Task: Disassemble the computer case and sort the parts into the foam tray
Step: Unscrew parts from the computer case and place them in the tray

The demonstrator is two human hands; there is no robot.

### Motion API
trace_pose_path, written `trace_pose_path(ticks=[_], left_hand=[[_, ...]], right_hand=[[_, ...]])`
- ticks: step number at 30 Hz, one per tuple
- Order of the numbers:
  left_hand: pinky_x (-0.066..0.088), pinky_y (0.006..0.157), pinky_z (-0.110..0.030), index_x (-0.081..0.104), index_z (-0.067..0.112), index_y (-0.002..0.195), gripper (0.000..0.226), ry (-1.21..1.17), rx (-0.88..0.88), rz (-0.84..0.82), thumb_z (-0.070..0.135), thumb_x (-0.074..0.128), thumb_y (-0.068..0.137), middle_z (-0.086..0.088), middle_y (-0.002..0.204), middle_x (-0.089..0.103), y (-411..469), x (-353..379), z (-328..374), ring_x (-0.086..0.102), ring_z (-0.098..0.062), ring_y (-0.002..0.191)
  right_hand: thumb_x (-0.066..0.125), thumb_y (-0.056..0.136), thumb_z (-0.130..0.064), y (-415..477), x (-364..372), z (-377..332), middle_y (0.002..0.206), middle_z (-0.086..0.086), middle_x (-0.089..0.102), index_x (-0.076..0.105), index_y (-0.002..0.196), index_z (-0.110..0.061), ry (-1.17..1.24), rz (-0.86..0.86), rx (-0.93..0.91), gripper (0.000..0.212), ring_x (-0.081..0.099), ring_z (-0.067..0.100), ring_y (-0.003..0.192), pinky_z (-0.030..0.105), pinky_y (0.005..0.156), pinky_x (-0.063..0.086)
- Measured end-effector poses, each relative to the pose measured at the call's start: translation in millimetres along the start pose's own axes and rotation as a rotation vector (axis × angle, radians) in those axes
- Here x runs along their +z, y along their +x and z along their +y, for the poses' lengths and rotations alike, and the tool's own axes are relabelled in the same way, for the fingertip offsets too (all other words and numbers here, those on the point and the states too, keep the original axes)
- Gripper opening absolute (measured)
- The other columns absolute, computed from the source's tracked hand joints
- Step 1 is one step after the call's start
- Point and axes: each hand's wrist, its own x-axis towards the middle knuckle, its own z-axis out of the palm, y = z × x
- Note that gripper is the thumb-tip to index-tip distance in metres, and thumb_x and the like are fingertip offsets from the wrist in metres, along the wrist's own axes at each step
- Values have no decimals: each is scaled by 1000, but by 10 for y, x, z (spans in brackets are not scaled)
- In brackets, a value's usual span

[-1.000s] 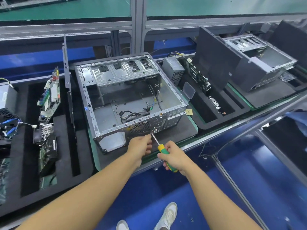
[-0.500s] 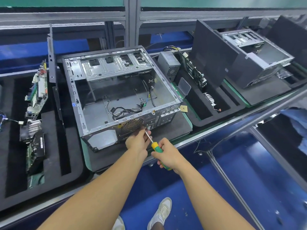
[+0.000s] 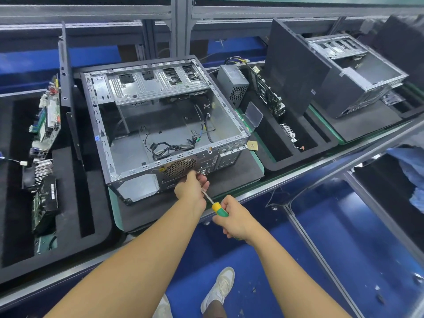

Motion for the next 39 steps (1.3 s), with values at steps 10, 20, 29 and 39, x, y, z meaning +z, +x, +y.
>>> trace_pose_path(ticks=[10, 20, 29, 39], left_hand=[[57, 61, -35, 54, 11, 78, 29, 60, -14, 15, 24, 40, 100, -1, 67, 52, 25, 144, -95, 49, -14, 57], [57, 56, -36, 46, 10, 75, 25, 128, 3, -85, 16, 41, 98, -6, 55, 55, 50, -11, -231, 57, -21, 59], [41, 39, -23, 47, 14, 70, 29, 762, -36, -504, 23, 42, 97, 3, 46, 43, -192, 775, -494, 43, -14, 40], [51, 43, -24, 54, 9, 79, 24, 1007, 60, -487, 18, 43, 99, -5, 61, 55, -44, 2268, -907, 55, -19, 48]], right_hand=[[63, 92, -29, 14, -73, 105, 76, 5, 59, 40, 100, -21, 13, -7, 13, 25, 51, 13, 50, 25, 45, 44], [64, 86, -23, 50, -389, 303, 75, 2, 52, 41, 98, -18, 76, -81, -25, 26, 48, 15, 51, 29, 48, 47], [61, 88, -15, 247, -1288, 276, 65, 0, 54, 45, 98, -15, 518, 37, -147, 19, 48, 21, 50, 33, 48, 43], [61, 90, -14, 567, -2228, 535, 75, 7, 56, 45, 99, -13, 789, 402, -11, 18, 54, 17, 51, 32, 49, 47]])
